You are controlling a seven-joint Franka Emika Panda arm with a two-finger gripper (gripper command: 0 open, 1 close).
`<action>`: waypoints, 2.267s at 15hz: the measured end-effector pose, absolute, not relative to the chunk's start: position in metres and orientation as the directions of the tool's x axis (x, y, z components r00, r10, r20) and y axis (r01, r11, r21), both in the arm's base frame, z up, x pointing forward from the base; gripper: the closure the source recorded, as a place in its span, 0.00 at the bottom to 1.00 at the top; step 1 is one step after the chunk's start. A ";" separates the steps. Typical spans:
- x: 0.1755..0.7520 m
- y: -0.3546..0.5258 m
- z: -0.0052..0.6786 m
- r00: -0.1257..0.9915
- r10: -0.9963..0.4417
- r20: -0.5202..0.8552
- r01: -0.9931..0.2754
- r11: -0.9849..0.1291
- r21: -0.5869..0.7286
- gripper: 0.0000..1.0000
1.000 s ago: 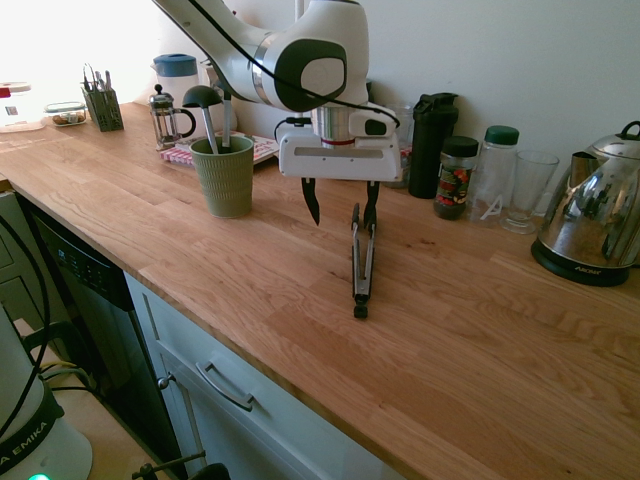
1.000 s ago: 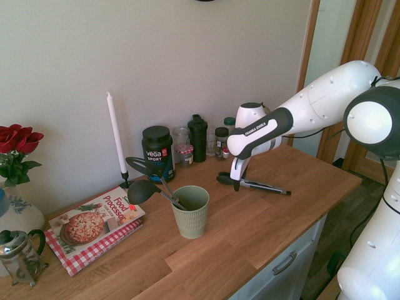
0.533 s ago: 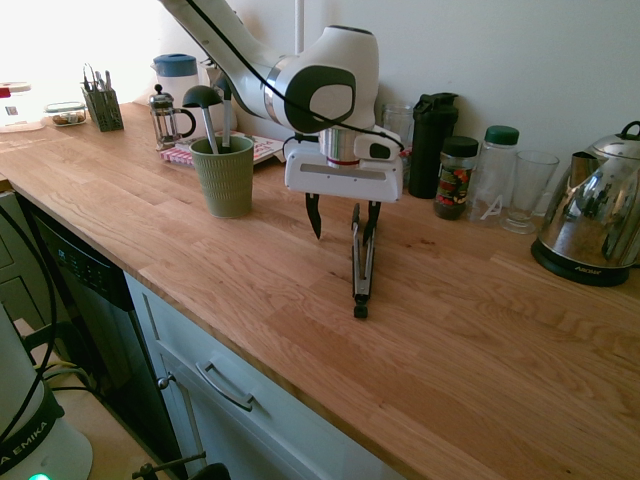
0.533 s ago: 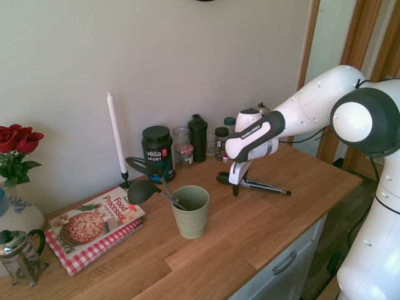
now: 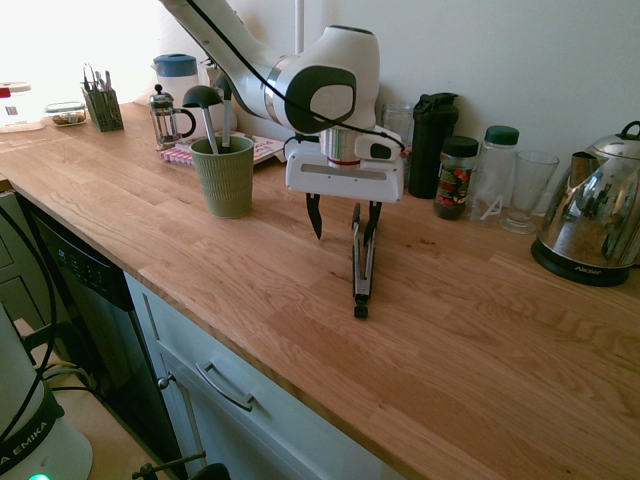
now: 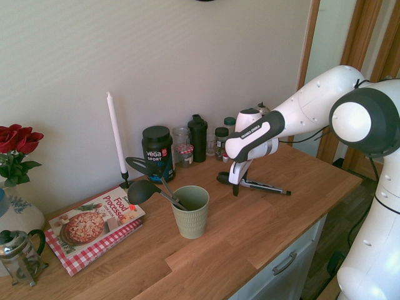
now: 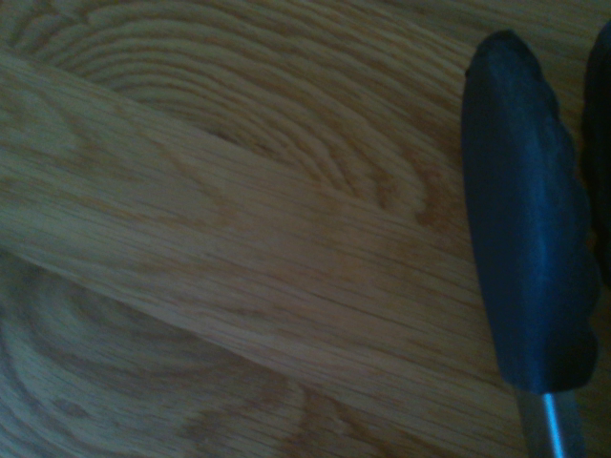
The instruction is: Put the tongs back in the holder
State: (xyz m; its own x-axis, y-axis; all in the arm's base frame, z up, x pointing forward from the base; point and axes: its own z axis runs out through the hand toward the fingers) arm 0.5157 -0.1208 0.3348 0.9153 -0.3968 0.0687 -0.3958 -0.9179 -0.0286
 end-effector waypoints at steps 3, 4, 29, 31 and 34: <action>0.514 -0.121 0.334 0.916 -0.394 0.075 -0.394 -0.919 -0.026 1.00; 0.513 -0.121 0.334 0.916 -0.394 0.078 -0.393 -0.919 -0.025 1.00; 0.473 -0.108 0.513 0.838 -0.523 0.155 -0.514 -0.852 -0.095 1.00; 0.477 -0.087 0.550 0.784 -0.589 0.197 -0.570 -0.808 -0.147 1.00; 0.474 -0.032 0.601 0.699 -0.645 0.310 -0.586 -0.764 -0.269 1.00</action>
